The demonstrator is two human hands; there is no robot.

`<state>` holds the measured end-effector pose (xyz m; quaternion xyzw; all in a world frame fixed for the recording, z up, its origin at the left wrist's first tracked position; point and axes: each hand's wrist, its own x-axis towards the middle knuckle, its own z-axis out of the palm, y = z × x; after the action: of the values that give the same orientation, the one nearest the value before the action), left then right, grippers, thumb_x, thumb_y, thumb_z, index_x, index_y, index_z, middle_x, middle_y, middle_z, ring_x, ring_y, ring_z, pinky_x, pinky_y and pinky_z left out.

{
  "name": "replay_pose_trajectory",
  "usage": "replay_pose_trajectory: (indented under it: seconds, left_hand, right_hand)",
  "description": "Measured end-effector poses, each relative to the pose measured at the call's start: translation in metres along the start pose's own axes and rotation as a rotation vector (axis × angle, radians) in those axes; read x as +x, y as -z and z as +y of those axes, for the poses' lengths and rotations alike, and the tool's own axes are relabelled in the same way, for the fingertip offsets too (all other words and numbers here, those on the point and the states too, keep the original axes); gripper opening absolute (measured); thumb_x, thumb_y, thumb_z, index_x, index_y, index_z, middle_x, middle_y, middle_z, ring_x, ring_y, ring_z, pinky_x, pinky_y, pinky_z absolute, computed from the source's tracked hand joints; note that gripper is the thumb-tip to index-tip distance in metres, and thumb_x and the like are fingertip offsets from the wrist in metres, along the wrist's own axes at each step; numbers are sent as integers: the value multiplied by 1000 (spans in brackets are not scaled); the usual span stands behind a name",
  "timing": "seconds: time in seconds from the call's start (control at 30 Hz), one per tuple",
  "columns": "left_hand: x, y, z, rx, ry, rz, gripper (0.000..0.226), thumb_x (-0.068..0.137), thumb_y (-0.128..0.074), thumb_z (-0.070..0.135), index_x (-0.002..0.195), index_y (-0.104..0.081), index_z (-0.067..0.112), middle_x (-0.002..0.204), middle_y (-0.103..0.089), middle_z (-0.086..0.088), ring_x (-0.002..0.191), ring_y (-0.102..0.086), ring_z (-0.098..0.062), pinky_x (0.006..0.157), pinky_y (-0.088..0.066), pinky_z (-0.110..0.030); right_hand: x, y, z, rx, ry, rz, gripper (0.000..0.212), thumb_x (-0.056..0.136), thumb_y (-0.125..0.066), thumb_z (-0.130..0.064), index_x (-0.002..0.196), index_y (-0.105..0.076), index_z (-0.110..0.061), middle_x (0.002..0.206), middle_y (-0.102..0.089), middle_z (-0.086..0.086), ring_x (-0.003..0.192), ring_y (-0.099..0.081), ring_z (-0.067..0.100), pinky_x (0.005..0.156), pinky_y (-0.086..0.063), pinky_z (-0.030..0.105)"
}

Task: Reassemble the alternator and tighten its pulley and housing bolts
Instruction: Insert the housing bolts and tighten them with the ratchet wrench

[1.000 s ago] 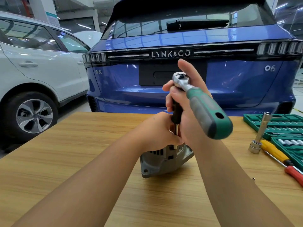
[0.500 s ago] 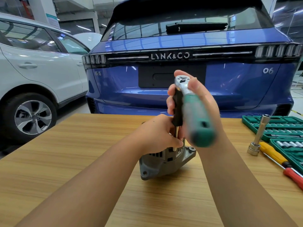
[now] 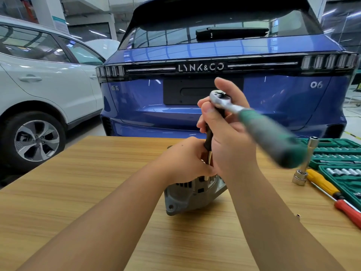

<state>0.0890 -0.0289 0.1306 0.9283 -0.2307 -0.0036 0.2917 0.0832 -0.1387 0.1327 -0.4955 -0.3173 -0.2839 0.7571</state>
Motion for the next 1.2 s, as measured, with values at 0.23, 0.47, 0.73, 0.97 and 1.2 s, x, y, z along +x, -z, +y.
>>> replay_pose_trajectory:
  seconds: [0.23,0.47,0.73,0.97,1.2]
  left_hand:
    - [-1,0,2,59,14,17,18,92,-71,23,81,-58,29,89,-69,-4,84,-66,-19,72,-55,-34]
    - [3,-4,-3,4,16,26,14,89,-76,25,96,-65,26,95,-73,3,88,-69,-18,75,-56,-32]
    - [5,-4,-3,5,-3,-13,12,91,-75,24,101,-69,27,91,-75,8,85,-71,-11,84,-61,-38]
    - [4,-4,-2,37,-17,7,18,91,-74,26,82,-62,35,79,-70,14,76,-66,-7,68,-51,-25]
    - [1,-3,-4,50,-4,47,10,88,-75,29,89,-67,24,83,-72,2,77,-67,-13,72,-56,-33]
  right_hand:
    - [14,7,-9,278,-344,-54,50,103,-37,-1,103,-75,-32,79,-70,8,53,-57,23,52,-46,24]
    - [4,-2,-11,207,-260,52,30,87,-61,-30,112,-61,-15,78,-64,1,61,-52,16,57,-46,26]
    - [4,1,-12,48,-250,85,13,94,-67,-8,101,-61,-16,70,-54,-5,63,-48,10,66,-47,21]
    - [-1,-1,-4,49,5,-27,39,91,-57,10,116,-54,-20,85,-60,4,73,-52,17,71,-48,29]
    - [31,-5,-21,123,-535,-45,51,88,-63,-18,137,-54,-6,53,-62,2,39,-53,16,45,-45,26]
